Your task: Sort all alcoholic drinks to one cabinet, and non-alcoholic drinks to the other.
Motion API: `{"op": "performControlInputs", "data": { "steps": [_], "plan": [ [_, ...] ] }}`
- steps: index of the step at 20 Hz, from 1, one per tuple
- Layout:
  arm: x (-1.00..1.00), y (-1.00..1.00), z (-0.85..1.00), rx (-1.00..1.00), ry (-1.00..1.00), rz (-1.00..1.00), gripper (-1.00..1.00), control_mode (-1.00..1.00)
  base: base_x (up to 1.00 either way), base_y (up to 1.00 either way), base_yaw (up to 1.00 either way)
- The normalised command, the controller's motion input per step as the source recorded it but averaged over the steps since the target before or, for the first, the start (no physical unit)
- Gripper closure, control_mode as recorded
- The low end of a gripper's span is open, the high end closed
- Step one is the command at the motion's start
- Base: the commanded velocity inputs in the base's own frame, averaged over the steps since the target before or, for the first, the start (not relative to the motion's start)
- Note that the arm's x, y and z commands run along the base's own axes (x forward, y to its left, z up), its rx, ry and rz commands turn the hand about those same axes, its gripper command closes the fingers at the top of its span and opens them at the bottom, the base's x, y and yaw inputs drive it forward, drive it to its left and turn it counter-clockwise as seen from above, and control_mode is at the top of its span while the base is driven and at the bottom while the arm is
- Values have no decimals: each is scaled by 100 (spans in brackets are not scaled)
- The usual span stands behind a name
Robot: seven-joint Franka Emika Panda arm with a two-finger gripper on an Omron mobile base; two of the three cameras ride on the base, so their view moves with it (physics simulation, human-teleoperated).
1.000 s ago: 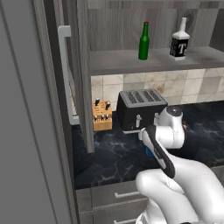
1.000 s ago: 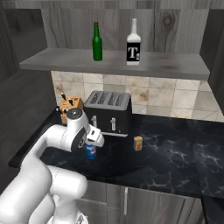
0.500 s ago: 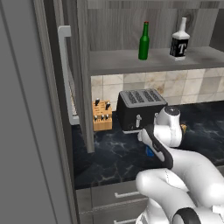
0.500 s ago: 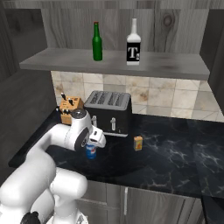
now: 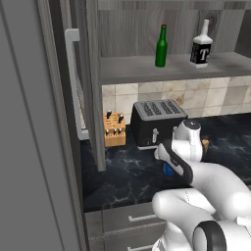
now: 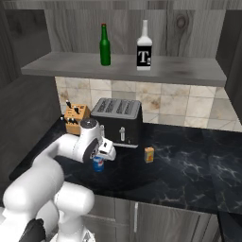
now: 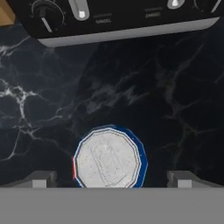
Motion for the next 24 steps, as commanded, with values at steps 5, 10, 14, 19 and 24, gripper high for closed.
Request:
{"op": "performControlInputs", "data": {
  "steps": [5, 10, 14, 19, 24],
  "plan": [
    [3, 0, -27, 0, 0, 1, -100, -100, 0, 0, 0],
    [4, 0, -29, 0, 0, 1, -100, -100, 0, 0, 0],
    [1, 0, -29, 0, 0, 1, 100, -100, 0, 0, 0],
    [0, 4, -14, 0, 3, 0, 100, -100, 0, 0, 0],
    [-3, 16, 33, -5, -1, 0, 100, -100, 0, 0, 0]
  ]
}}
